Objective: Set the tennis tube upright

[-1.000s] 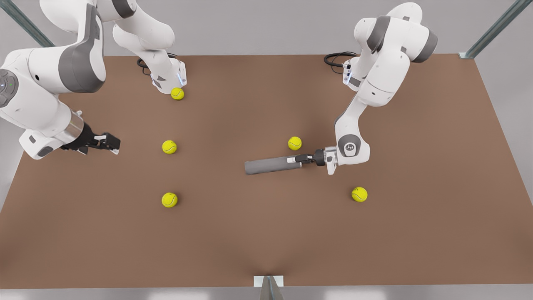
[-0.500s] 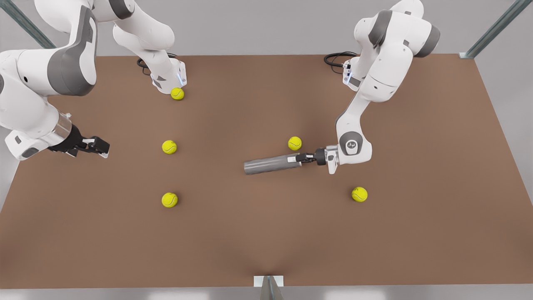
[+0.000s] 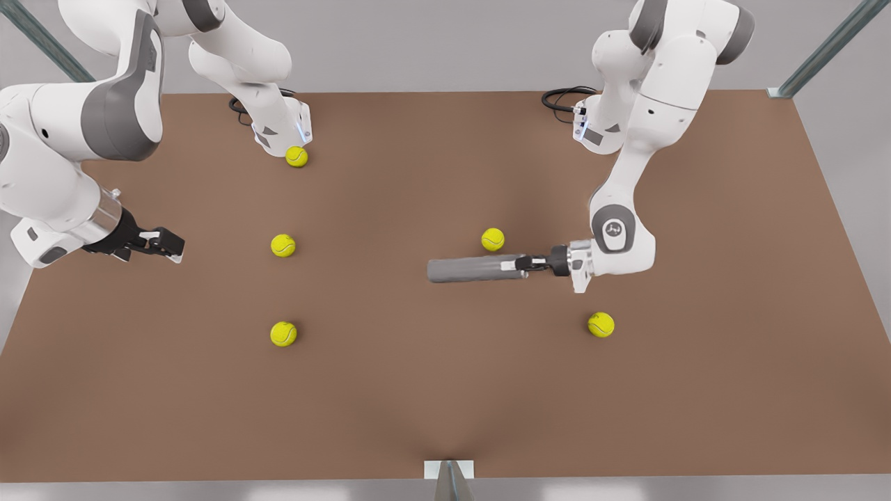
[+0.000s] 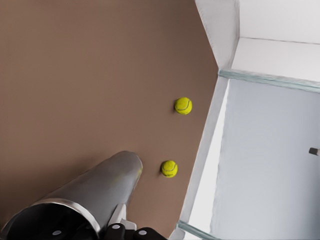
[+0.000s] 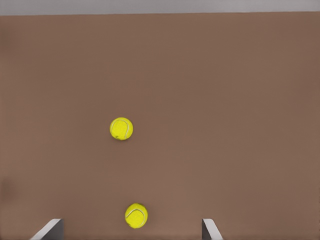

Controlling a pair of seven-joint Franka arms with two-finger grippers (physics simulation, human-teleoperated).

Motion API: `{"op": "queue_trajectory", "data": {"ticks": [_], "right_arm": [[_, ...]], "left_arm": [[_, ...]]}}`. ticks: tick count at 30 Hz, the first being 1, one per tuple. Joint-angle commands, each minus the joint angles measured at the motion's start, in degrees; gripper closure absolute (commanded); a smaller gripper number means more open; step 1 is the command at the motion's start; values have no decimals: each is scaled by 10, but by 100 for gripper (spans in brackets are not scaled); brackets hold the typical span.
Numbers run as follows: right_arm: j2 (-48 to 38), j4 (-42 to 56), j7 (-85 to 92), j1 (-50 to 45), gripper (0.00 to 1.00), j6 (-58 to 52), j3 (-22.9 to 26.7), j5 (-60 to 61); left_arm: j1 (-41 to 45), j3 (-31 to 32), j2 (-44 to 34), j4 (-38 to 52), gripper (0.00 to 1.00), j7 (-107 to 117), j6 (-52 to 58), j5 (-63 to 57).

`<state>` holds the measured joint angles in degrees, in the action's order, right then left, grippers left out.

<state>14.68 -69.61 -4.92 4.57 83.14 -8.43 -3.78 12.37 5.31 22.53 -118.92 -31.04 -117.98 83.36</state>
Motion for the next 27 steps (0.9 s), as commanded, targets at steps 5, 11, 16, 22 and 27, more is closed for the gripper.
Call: {"op": "queue_trajectory", "data": {"ticks": [5,11,16,22,27], "right_arm": [[0,-1,0,1,0,0,0,0],[-1,-1,0,0,0,-2,0,0],[0,-1,0,0,0,-6,0,0],[-1,-1,0,-14,0,-15,0,-20],[0,-1,1,-12,0,-15,0,-20]], "left_arm": [[-24,-2,-56,-2,79,44,5,-195],[-34,-27,-86,-2,79,48,39,-275],[-40,-68,-113,5,79,44,77,-353],[-54,-109,-117,69,79,72,152,-482],[-54,-150,-141,103,79,97,181,-593]]}}
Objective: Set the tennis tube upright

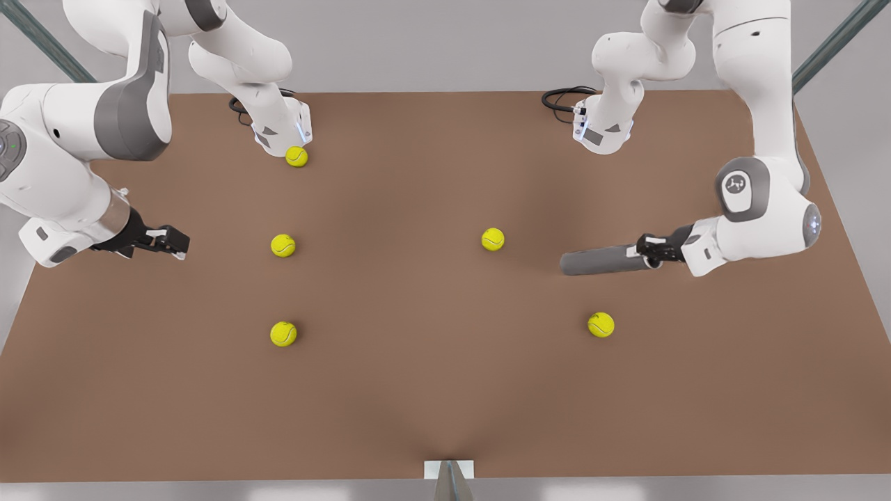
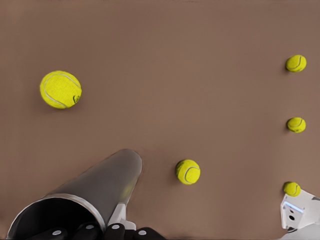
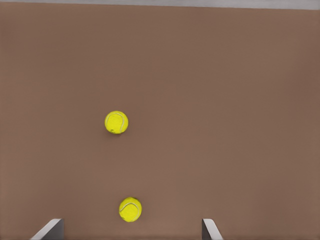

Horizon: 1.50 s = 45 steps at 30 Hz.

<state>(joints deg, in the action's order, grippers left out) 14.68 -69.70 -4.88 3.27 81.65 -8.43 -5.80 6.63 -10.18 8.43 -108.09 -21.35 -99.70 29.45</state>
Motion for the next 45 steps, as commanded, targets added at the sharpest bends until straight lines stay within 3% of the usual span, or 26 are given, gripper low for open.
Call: {"op": "queue_trajectory", "data": {"ticks": [1,10,20,23,29,30,31,32,33,45], "right_arm": [[0,0,0,0,0,0,0,0],[0,0,0,-1,0,0,0,1],[-8,6,-2,11,0,0,4,-25],[-1,7,1,46,0,34,2,52],[-4,18,-2,45,0,40,-1,18],[-4,17,-3,44,0,40,-1,17],[-4,18,-2,45,0,40,-1,18],[-4,17,-2,45,0,40,-1,19],[-4,17,-3,44,0,40,-1,21],[-4,17,-3,45,0,40,0,18]], "left_arm": [[3,-2,0,3,79,0,0,-78],[3,-10,1,61,79,30,-20,-228],[4,-9,59,59,79,134,-110,-235],[4,-9,80,59,79,148,-142,-235],[5,-8,84,60,79,156,-146,-246],[6,-6,84,60,76,164,-144,-256],[7,-5,83,60,46,173,-143,-267],[7,-5,82,61,7,175,-140,-268],[8,-5,78,60,0,175,-133,-268],[9,-5,72,75,0,177,-97,-269]]}}
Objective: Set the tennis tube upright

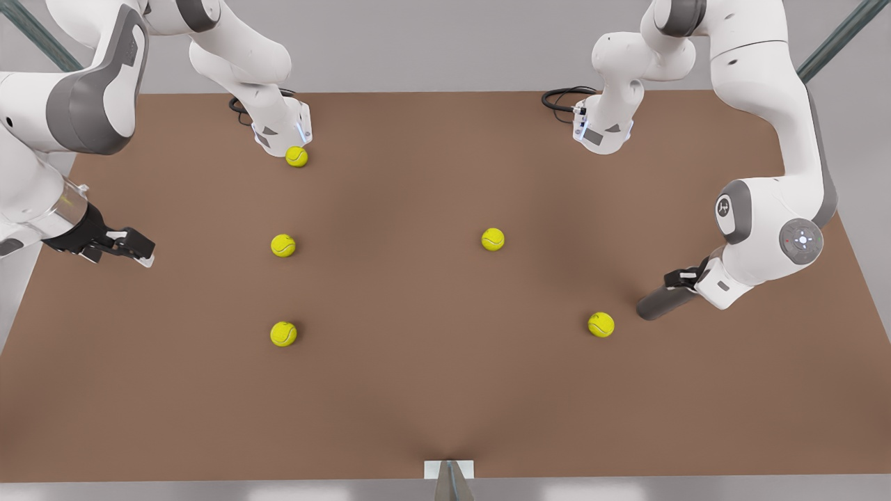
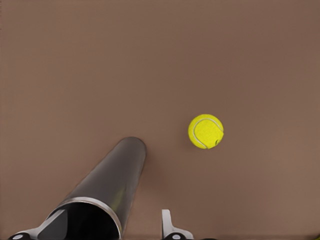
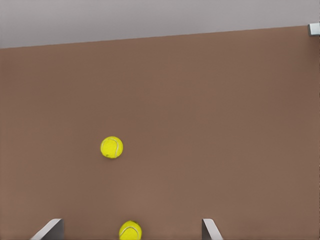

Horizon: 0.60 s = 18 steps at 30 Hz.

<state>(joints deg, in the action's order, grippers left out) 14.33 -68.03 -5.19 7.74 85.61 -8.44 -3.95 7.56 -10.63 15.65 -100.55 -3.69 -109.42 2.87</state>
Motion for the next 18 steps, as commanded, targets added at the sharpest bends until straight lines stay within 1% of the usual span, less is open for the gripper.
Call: {"op": "queue_trajectory", "data": {"ticks": [1,7,10,11,13,14,15,16,18], "right_arm": [[0,-1,0,0,0,0,0,0],[0,0,0,-8,0,0,-1,-1],[0,-1,0,-8,0,0,-1,0],[0,-1,-1,-8,0,0,-1,-1],[0,-1,-1,-7,0,0,0,0],[0,-1,-1,-8,0,0,0,1],[0,-1,-1,-8,0,0,0,1],[0,-1,0,-7,0,0,0,1],[0,-1,-1,-7,0,0,0,1]], "left_arm": [[0,0,0,0,0,0,0,-2],[0,5,-4,13,0,1,19,-3],[-1,6,-2,48,0,3,53,-2],[-4,6,0,97,0,24,112,1],[-4,6,0,149,0,29,189,-2],[-4,7,-1,173,0,25,210,-4],[-4,12,-16,180,0,24,217,-6],[-23,33,-35,179,0,25,216,-22],[-30,41,-61,170,0,25,217,-30]]}}
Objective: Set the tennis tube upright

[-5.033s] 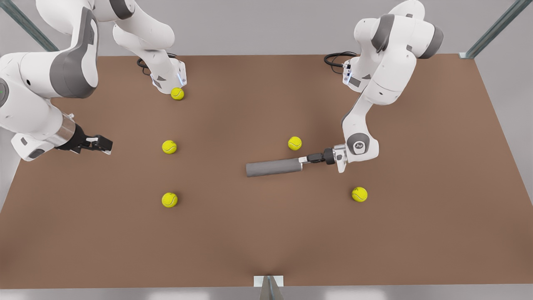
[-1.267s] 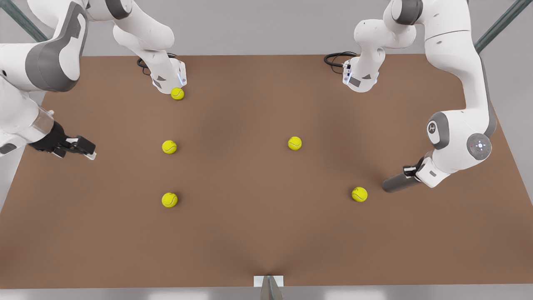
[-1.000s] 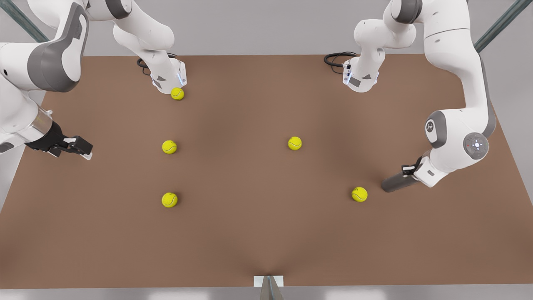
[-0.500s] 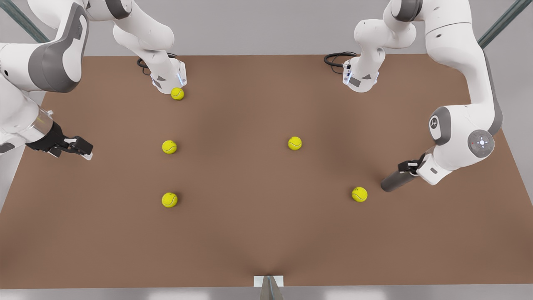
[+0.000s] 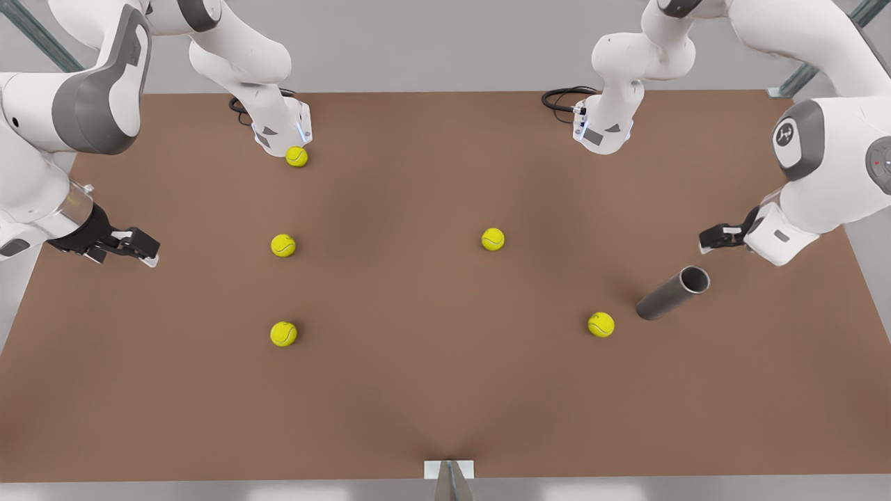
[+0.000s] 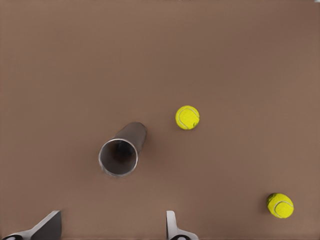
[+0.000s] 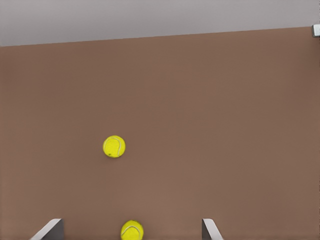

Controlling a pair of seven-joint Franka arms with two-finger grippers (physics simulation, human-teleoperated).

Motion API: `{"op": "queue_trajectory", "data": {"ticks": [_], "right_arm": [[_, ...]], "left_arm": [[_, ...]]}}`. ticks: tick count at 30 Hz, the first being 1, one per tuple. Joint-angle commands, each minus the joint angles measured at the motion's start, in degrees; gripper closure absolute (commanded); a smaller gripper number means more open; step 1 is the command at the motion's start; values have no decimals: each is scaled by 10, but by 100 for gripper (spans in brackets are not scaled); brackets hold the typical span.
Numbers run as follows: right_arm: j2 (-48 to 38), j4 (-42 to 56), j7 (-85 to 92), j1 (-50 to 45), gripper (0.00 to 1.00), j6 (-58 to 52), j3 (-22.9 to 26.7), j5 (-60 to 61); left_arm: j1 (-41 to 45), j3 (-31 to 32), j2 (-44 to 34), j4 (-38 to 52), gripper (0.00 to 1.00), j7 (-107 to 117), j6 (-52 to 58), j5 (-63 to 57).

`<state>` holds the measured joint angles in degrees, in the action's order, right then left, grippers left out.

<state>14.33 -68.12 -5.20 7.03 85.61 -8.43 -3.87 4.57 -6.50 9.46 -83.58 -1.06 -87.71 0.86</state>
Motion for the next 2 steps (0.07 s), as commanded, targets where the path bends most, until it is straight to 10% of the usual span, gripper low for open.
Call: {"op": "queue_trajectory", "data": {"ticks": [1,2], "right_arm": [[0,0,-1,0,0,0,0,0],[0,0,0,0,0,0,0,0]], "left_arm": [[0,1,-2,0,0,0,0,-24],[1,1,-4,-1,0,0,-1,-25]]}}
